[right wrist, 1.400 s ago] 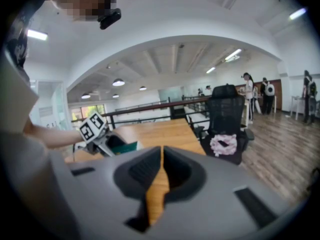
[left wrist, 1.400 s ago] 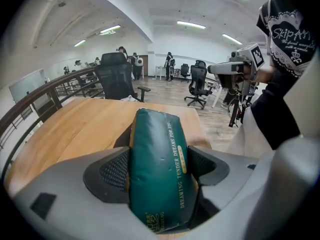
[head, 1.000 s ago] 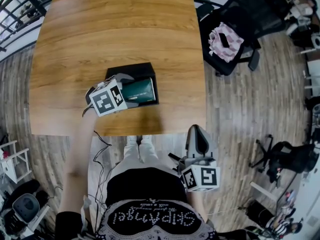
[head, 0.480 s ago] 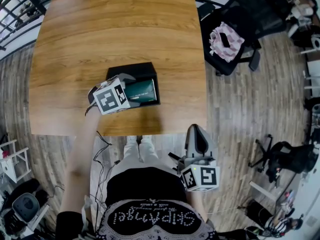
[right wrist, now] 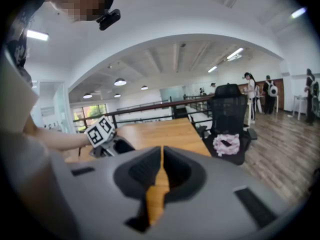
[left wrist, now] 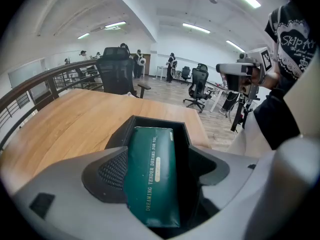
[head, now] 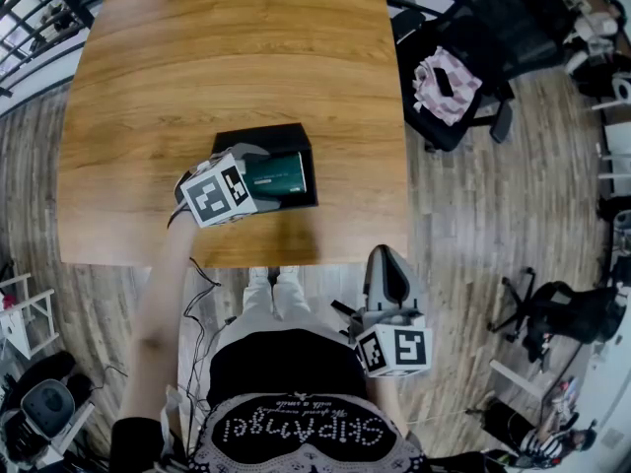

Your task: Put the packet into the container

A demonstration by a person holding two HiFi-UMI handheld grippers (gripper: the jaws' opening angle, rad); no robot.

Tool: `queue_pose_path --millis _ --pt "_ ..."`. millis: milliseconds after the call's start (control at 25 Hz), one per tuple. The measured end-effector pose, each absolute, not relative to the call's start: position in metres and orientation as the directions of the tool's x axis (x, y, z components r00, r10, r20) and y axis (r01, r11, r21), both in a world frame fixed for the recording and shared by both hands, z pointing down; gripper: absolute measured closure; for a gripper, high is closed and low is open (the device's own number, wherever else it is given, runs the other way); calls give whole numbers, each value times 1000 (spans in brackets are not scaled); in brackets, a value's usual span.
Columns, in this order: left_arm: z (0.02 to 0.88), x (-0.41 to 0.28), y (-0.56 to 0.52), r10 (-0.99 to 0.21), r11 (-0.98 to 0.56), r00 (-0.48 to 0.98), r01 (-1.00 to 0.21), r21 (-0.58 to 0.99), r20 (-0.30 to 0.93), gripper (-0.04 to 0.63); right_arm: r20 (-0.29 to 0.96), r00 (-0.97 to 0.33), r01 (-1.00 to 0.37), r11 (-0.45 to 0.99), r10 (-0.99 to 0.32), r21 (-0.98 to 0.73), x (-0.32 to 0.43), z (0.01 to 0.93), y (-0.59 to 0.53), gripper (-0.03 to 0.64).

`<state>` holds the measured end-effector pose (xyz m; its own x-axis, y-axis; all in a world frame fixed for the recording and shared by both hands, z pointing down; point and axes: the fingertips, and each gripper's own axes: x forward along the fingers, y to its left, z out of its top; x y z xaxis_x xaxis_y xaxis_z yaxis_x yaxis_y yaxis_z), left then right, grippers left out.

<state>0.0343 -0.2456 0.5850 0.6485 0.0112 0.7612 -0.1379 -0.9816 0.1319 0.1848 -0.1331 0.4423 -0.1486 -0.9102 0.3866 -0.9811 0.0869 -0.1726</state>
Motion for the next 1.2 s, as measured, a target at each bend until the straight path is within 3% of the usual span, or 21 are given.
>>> queue_pose_path --millis 400,800,1200 --pt "590 28 -247 -36 -980 641 -173 98 767 216 385 -155 -981 95 -910 -171 182 446 -130 578" --pt "565 19 -269 -227 -947 695 -322 12 682 230 372 -153 -982 99 -916 -163 176 440 -128 579" --pt "490 -11 -298 -619 -759 663 -644 -101 420 514 322 -177 -979 133 -930 -152 165 427 -123 580"
